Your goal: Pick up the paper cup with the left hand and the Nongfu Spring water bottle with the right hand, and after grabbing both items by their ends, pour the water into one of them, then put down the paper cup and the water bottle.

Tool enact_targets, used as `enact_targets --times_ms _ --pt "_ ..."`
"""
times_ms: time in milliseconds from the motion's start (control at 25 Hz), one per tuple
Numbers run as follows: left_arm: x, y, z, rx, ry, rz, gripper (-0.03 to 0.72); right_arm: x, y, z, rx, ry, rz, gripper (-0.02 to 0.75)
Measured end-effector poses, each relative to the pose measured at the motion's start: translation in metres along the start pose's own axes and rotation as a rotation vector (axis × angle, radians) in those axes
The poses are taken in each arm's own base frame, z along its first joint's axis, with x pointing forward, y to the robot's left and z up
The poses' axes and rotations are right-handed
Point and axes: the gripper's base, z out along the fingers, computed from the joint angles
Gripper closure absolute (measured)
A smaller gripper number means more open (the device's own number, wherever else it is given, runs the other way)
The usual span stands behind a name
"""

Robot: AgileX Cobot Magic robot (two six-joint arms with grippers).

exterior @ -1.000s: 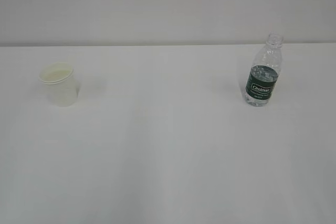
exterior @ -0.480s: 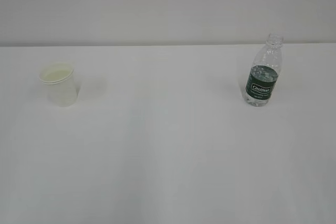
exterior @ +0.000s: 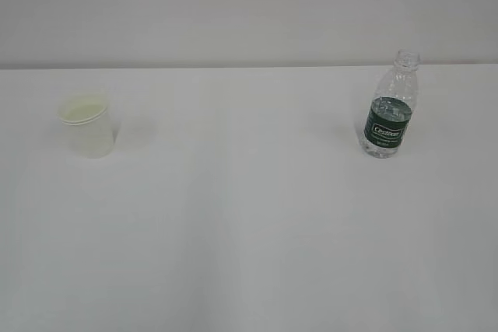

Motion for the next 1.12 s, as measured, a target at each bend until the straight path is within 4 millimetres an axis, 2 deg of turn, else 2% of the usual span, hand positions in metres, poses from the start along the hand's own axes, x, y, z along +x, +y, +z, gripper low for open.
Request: enact_targets --times_ms 280,840,920,1120 --pt "0.009 0.001 -0.013 0.014 -0.094 0.003 0.395 0.003 0.0 -0.004 0.001 -0.03 0.002 0.151" --pt "0.009 0.001 -0.013 0.014 -0.095 0.003 0.393 0.003 0.0 -0.004 -0.002 -0.029 0.003 0.151" --pt "0.009 0.001 -0.013 0.014 -0.095 0.003 0.351 0.003 0.0 -0.004 -0.002 -0.029 0.003 0.151" --pt "0.009 0.001 -0.013 0.014 -0.095 0.003 0.162 0.003 0.0 -0.004 -0.002 -0.029 0.003 0.151"
